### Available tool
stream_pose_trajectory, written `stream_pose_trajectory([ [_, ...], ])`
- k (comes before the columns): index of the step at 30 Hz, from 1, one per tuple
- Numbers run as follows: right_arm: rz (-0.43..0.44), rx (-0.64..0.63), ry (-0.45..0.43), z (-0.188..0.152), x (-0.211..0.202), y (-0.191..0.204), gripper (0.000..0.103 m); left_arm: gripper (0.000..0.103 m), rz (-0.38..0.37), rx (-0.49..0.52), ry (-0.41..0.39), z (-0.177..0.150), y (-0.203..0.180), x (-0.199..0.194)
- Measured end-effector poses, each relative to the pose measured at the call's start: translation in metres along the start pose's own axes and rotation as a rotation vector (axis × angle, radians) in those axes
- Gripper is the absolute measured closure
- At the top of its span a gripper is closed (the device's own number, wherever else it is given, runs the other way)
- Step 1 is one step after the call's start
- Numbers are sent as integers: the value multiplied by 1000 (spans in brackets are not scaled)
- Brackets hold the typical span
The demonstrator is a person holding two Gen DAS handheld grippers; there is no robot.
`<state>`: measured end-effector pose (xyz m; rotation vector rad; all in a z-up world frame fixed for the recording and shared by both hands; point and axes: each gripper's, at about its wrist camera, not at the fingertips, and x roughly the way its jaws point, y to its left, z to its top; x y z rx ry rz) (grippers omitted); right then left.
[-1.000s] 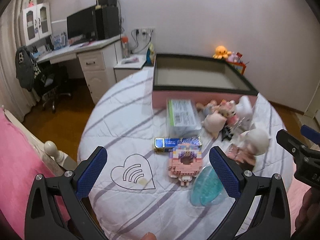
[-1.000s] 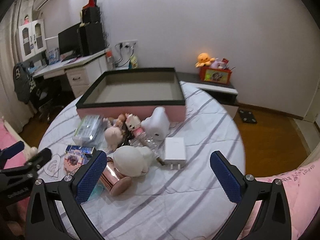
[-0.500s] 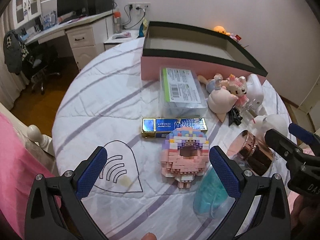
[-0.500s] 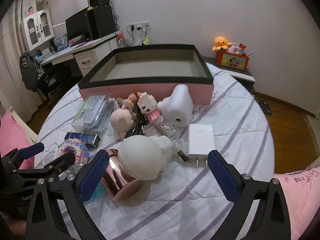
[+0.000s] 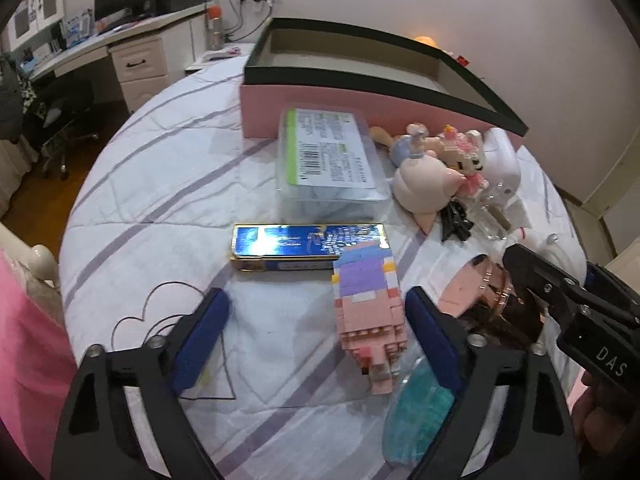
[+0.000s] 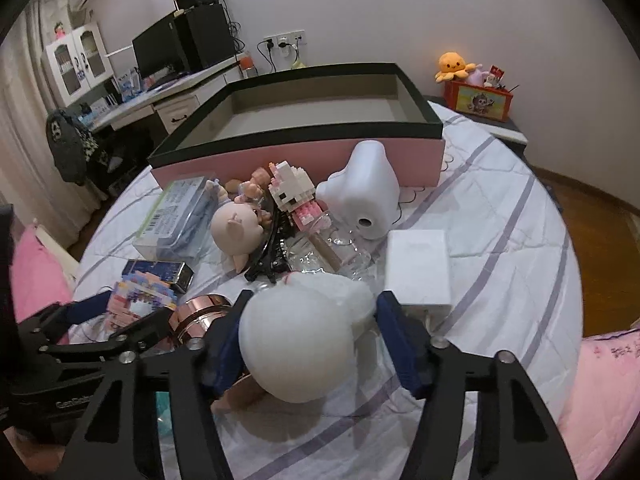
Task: Organize rigid objects
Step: 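Grasp the pink block figure with left tool while right tool grasps white figurine, then carry both items into the box tray and open both tools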
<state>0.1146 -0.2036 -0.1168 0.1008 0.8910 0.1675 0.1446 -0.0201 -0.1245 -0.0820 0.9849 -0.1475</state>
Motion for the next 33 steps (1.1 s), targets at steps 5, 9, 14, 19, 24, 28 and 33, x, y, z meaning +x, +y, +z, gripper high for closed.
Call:
stream_pose_trajectory([
  [5,20,13,-10,-3,-7,-3,41,64,-88,20,1,1,-4,-6],
  [9,24,15,-24,-3,-15,-4,41,73,-95,55,-9,1,-11,-11],
  [14,22,19,-47,-3,-27,-7,41,73,-107,48,-31,0,-6,-19],
  [19,26,20,-62,0,-34,-6,41,73,-95,52,-61,1,-2,-34],
  [24,39,3,-83,11,-43,-3,41,73,-81,64,-104,14,-3,-51],
  [28,45,-36,-122,34,-52,4,41,73,-72,83,-155,34,-7,-65],
  [33,48,-87,-180,76,-55,11,41,73,-58,101,-230,69,-9,-80],
])
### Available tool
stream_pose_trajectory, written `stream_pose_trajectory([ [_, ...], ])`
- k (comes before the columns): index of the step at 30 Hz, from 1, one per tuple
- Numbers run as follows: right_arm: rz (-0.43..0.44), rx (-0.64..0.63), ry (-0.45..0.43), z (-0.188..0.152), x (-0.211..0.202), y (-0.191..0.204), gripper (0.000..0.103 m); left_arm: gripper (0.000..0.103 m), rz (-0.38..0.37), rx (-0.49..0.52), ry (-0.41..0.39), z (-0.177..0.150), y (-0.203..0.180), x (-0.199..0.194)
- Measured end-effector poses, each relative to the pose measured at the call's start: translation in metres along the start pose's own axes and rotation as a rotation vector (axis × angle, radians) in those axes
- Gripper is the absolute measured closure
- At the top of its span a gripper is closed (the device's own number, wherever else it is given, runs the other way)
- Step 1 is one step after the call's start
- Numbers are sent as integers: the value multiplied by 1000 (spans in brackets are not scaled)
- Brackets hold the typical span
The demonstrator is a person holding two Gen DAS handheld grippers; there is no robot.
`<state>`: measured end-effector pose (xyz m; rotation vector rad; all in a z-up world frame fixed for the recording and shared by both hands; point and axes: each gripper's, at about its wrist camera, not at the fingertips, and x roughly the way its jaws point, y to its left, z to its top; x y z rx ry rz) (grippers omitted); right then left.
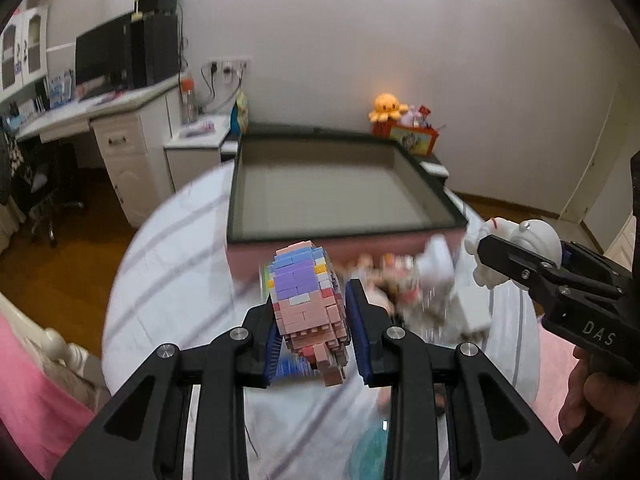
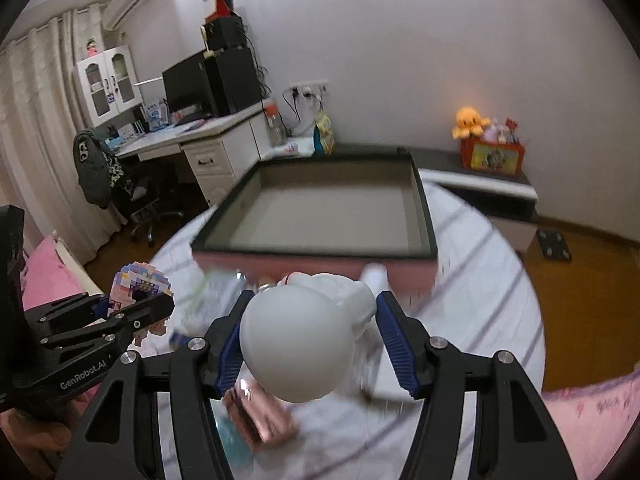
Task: Organize rigid objects
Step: 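Carry both items into the box tray and open both tools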
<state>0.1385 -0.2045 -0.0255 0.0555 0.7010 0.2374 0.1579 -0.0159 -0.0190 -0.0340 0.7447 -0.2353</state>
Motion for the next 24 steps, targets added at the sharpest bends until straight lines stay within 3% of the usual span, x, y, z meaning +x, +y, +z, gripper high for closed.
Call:
stream_pose_trajectory([
  [10,-3,-15,4,65,58,-15,41,73,25,15,-78,78,1,35],
  [16,-18,-4,101,78,120,-29,41,73,24,9,-21,98,1,90],
  [24,-37,-23,209,72,160,-33,41,72,27,1,101,95,6,157],
])
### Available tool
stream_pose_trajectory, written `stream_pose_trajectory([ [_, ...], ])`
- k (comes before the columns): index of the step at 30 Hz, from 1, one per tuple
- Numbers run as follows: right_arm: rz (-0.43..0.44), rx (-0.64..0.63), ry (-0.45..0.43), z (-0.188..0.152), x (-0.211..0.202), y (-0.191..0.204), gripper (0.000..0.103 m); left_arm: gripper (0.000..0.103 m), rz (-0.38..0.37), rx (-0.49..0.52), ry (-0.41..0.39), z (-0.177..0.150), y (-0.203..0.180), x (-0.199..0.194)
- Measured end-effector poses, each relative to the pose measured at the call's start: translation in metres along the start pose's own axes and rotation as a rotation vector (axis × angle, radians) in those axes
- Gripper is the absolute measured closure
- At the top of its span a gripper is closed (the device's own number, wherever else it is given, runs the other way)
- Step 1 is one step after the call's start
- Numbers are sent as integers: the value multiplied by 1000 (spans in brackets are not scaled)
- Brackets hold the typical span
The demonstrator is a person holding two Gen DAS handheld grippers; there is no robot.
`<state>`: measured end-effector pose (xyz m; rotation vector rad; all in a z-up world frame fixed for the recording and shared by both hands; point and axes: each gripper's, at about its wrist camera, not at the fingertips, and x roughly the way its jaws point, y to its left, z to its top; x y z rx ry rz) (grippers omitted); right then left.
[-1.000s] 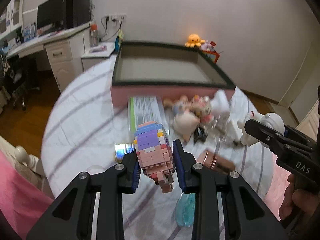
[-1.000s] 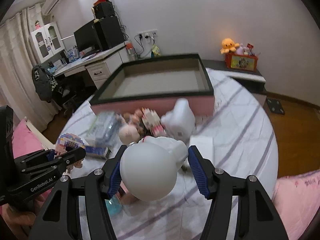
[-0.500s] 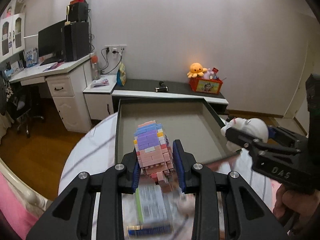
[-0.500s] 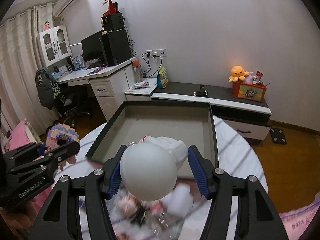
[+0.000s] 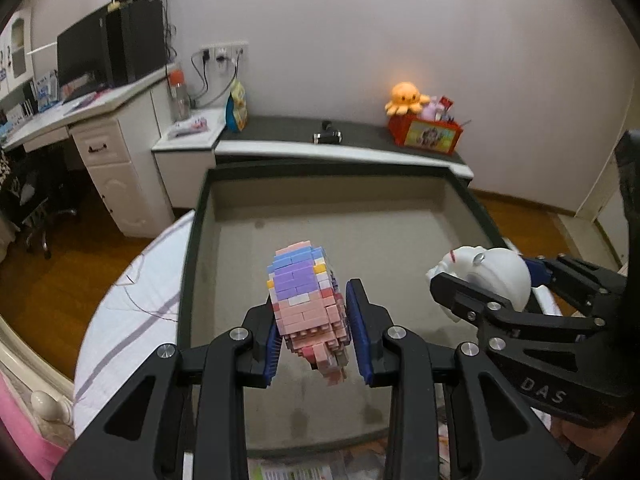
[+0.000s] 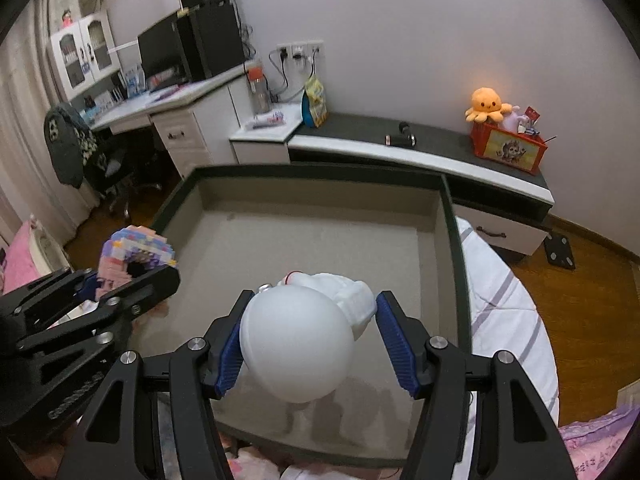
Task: Organize rigid objects
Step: 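Carry both items into the box tray and open both tools, then withdraw both tools from the tray back over the table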
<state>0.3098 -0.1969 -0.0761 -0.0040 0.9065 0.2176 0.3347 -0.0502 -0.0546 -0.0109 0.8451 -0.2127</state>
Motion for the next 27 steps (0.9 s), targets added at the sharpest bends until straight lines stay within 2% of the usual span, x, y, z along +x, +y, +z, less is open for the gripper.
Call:
stream_pose_trajectory([
  [2,0,-3,32,-2,8,-1,40,70,8,-1,9,-1,1,6],
  [3,4,-9,46,-4,10,0,39,63,12,-2,11,-3,2,6],
  [4,6,-14,53,-5,11,1,34,60,24,-5,8,-4,3,5],
  [5,-1,-13,55,-6,11,0,29,54,50,-10,2,-4,5,2],
  [6,-12,-7,48,-7,9,-1,21,39,68,-19,2,-5,7,0],
  [7,-16,-1,43,-7,7,-2,18,30,84,-27,2,-5,11,-2],
  [8,-10,12,36,-8,3,-5,18,15,108,-41,-3,-5,15,-5],
  [9,-9,21,34,-9,0,-7,16,7,120,-56,-14,-6,19,-11],
  [12,-28,34,1,-10,-14,-8,0,0,101,-76,-57,-9,28,-31],
  [17,-8,75,-76,-14,-46,-6,0,0,111,-50,-118,-15,27,-67],
  [27,-73,91,-229,-33,-121,9,0,0,133,-48,-231,-35,23,-146],
])
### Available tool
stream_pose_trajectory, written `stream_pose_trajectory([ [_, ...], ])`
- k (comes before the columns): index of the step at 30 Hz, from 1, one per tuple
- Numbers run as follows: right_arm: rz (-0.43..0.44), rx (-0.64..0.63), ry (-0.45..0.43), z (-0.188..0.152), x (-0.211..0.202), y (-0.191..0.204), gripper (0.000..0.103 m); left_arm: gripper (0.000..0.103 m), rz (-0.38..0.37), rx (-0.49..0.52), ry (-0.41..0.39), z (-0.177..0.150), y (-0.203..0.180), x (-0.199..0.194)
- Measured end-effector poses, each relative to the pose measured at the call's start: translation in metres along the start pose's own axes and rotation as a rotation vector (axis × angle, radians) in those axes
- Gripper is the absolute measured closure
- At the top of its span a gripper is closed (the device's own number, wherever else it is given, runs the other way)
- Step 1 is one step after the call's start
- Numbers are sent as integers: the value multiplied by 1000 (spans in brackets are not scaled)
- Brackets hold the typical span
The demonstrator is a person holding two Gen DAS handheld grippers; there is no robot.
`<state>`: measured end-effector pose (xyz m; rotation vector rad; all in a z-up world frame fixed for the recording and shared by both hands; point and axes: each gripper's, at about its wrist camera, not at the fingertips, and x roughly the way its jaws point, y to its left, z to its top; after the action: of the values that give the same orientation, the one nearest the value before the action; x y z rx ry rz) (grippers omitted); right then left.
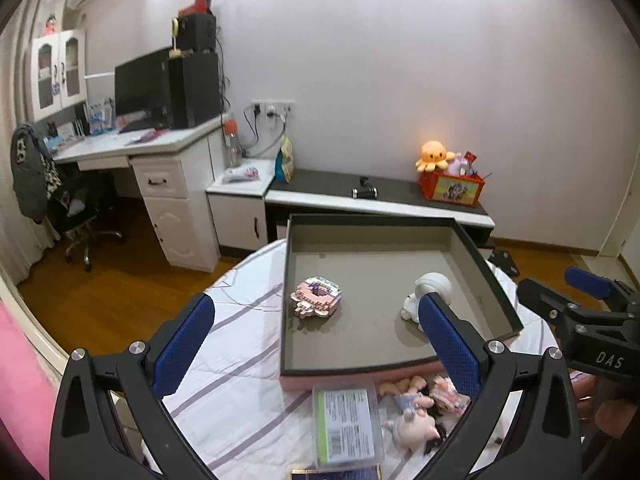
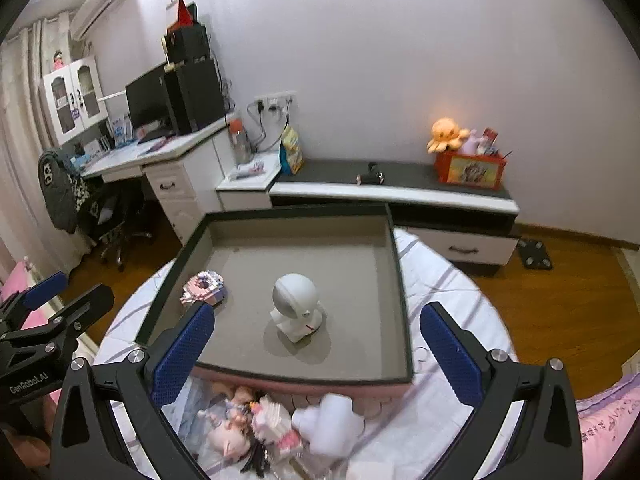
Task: Organize rigid objects
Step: 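Withdraw both tools from the tray back over the table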
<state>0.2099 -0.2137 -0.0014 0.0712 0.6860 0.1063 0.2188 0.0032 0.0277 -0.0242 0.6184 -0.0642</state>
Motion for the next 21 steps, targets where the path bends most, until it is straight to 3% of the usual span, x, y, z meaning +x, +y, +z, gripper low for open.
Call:
stream_pose_trajectory([
  [7,-29,-3,-85,-11,-51,7,0,0,15,4,-46,-13,0,-42],
  [21,-25,15,-140,-45,-103,10,0,0,14,-6,-57,-46,0,-91],
])
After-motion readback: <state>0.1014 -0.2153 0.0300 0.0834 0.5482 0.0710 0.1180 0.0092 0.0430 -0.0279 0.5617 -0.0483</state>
